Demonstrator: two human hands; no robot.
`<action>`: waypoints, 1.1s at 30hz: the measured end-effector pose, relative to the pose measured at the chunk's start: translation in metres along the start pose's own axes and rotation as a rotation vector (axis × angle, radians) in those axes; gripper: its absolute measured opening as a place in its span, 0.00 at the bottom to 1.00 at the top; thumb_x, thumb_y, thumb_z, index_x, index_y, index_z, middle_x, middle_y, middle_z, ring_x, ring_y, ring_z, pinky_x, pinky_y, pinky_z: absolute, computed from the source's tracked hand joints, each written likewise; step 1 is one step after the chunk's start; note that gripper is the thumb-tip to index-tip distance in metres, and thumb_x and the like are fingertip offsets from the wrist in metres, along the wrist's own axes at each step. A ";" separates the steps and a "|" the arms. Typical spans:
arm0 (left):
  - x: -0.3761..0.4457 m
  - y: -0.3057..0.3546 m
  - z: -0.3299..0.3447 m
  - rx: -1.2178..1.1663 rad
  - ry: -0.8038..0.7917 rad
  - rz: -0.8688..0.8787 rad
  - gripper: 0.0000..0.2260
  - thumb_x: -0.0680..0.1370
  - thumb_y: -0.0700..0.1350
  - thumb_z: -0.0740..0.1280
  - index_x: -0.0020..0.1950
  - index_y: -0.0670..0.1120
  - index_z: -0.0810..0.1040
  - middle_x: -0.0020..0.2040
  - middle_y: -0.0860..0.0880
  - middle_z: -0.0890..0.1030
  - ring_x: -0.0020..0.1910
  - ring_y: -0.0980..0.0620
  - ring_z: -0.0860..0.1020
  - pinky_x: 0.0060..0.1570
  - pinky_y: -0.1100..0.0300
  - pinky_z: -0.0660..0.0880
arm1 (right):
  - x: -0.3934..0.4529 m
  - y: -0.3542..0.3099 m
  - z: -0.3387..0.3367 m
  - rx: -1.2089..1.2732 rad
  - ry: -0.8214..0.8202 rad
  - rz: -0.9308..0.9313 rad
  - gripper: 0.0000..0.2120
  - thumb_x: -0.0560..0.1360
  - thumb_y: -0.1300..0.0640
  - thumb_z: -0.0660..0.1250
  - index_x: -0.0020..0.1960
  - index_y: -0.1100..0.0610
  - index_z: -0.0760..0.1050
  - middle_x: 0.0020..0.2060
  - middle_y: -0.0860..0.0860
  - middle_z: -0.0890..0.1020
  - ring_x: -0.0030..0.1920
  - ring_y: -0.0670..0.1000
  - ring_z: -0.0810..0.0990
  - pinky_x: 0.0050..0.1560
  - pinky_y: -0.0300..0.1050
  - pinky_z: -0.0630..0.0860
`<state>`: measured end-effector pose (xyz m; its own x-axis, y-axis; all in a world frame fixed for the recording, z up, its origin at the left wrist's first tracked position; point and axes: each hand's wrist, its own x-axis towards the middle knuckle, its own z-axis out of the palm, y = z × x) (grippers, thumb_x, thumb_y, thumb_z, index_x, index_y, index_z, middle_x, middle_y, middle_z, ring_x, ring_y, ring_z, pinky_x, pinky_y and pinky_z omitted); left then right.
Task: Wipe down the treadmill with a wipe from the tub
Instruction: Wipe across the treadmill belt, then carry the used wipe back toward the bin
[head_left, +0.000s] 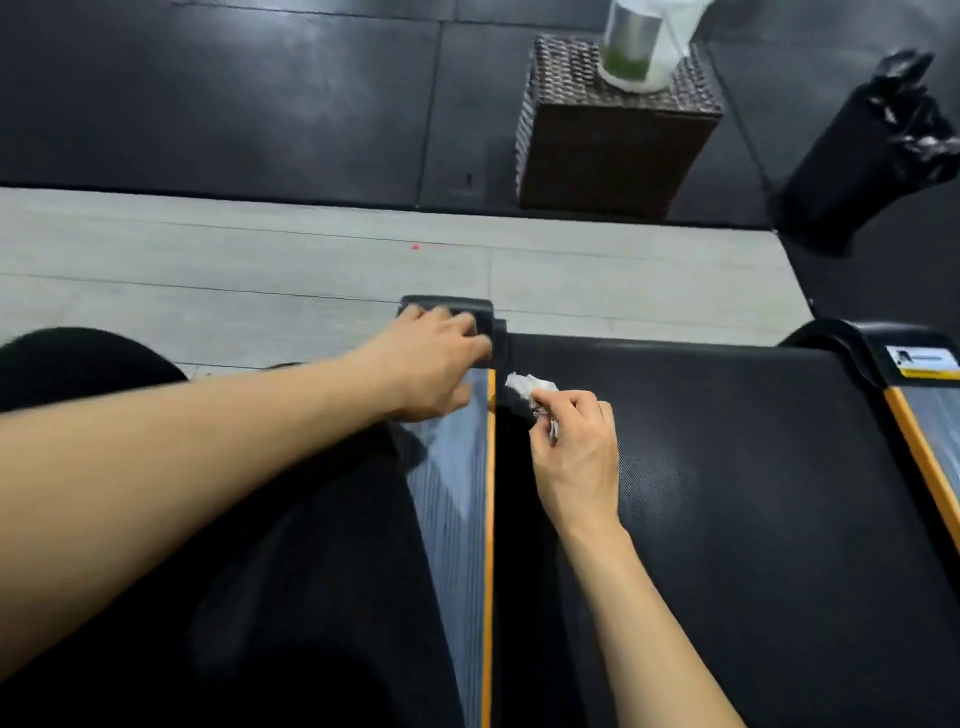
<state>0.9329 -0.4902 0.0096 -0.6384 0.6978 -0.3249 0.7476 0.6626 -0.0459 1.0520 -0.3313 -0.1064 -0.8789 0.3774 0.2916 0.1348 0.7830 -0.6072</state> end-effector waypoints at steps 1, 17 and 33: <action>-0.004 -0.015 -0.009 -0.013 0.031 -0.035 0.21 0.81 0.55 0.62 0.72 0.52 0.70 0.70 0.47 0.71 0.67 0.43 0.71 0.66 0.46 0.68 | 0.010 -0.012 0.007 0.003 -0.017 -0.022 0.14 0.73 0.66 0.67 0.55 0.54 0.82 0.47 0.51 0.79 0.46 0.53 0.71 0.49 0.52 0.75; 0.005 -0.274 -0.024 -0.174 0.292 -0.311 0.19 0.82 0.55 0.60 0.72 0.52 0.70 0.67 0.50 0.72 0.65 0.45 0.71 0.67 0.49 0.65 | 0.183 -0.178 0.141 -0.110 -0.141 -0.196 0.15 0.73 0.65 0.70 0.57 0.54 0.82 0.48 0.52 0.80 0.50 0.54 0.75 0.50 0.48 0.75; 0.028 -0.420 -0.200 -0.451 0.293 -0.199 0.18 0.81 0.53 0.64 0.70 0.52 0.73 0.67 0.53 0.73 0.67 0.47 0.69 0.67 0.52 0.63 | 0.388 -0.366 0.071 -0.156 -0.091 0.003 0.13 0.75 0.62 0.68 0.58 0.53 0.81 0.49 0.48 0.79 0.49 0.51 0.76 0.50 0.40 0.71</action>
<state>0.5644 -0.6950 0.2083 -0.8310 0.5515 -0.0732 0.4967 0.7947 0.3490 0.6293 -0.5069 0.1764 -0.9153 0.3390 0.2177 0.2006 0.8521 -0.4835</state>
